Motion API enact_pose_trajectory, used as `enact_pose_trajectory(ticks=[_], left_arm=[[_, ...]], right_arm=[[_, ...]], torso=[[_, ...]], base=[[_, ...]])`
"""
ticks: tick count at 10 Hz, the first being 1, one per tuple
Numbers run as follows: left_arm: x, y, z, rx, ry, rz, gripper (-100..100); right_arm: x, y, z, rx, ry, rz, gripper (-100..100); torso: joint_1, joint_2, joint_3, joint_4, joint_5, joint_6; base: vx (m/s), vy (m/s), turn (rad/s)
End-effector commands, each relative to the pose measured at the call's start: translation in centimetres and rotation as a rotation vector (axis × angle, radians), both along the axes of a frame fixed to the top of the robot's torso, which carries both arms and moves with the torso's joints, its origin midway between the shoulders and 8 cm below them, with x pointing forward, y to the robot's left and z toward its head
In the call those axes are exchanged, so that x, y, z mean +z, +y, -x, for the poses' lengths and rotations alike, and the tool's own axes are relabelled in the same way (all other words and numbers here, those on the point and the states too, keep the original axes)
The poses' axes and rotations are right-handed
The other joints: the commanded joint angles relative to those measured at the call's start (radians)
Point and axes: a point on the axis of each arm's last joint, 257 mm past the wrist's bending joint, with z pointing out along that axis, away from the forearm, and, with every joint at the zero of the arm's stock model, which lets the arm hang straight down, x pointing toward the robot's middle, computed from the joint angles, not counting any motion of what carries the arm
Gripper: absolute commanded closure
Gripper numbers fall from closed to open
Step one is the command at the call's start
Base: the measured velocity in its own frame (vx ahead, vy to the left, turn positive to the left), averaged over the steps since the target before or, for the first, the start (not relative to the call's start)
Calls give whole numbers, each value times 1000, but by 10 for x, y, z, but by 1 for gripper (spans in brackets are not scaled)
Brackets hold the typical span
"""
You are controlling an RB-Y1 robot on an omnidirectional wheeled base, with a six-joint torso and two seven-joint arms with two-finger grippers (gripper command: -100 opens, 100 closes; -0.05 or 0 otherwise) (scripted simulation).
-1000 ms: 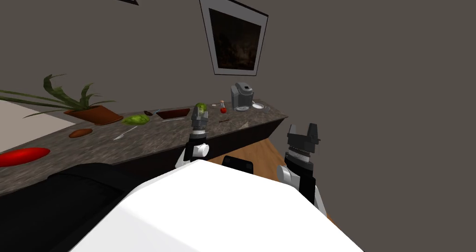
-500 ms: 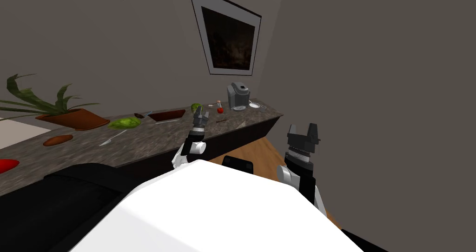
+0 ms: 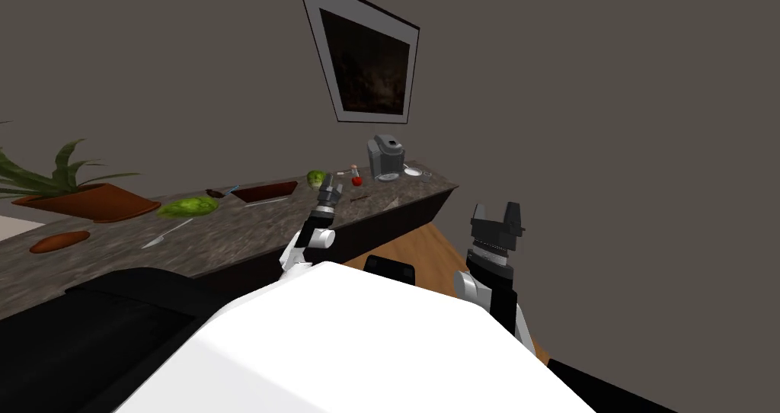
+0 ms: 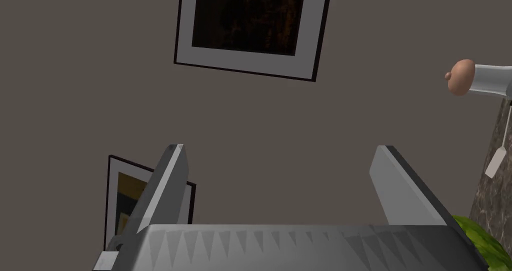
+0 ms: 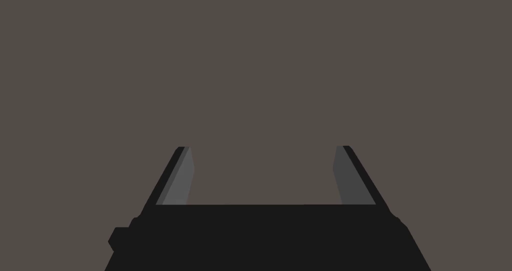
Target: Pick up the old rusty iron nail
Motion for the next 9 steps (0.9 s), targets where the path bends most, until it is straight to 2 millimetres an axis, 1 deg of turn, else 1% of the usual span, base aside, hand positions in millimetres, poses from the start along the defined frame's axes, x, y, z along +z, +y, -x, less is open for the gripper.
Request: enact_pose_trajectory(ticks=[1,2,3,4,5,7,8,9], left_arm=[[-6,13,-10,6,37,16,-100],[-12,14,-12,9,61,21,-100],[-15,25,-19,15,81,37,-100],[-21,26,-21,18,108,43,-100],[-23,38,-27,25,123,63,-100],[-31,40,-30,30,157,70,-100],[-34,52,-35,39,175,96,-100],[-40,53,-37,43,201,101,-100]], right_arm=[[0,0,0,0,0,0,0],[0,0,0,0,0,0,0],[0,0,0,0,0,0,0],[0,0,0,0,0,0,0],[0,0,0,0,0,0,0],[0,0,0,0,0,0,0],[0,0,0,0,0,0,0],[0,0,0,0,0,0,0]], torso=[[0,0,0,0,0,0],[0,0,0,0,0,0],[0,0,0,0,0,0],[0,0,0,0,0,0],[0,0,0,0,0,0],[0,0,0,0,0,0],[1,0,0,0,0,0],[0,0,0,0,0,0]], base=[[-4,-21,-144],[-3,-15,-63],[-4,-20,-128],[-3,-12,-69],[-3,-17,-154],[-2,-8,-22],[-2,-15,-153],[-1,-10,-87]])
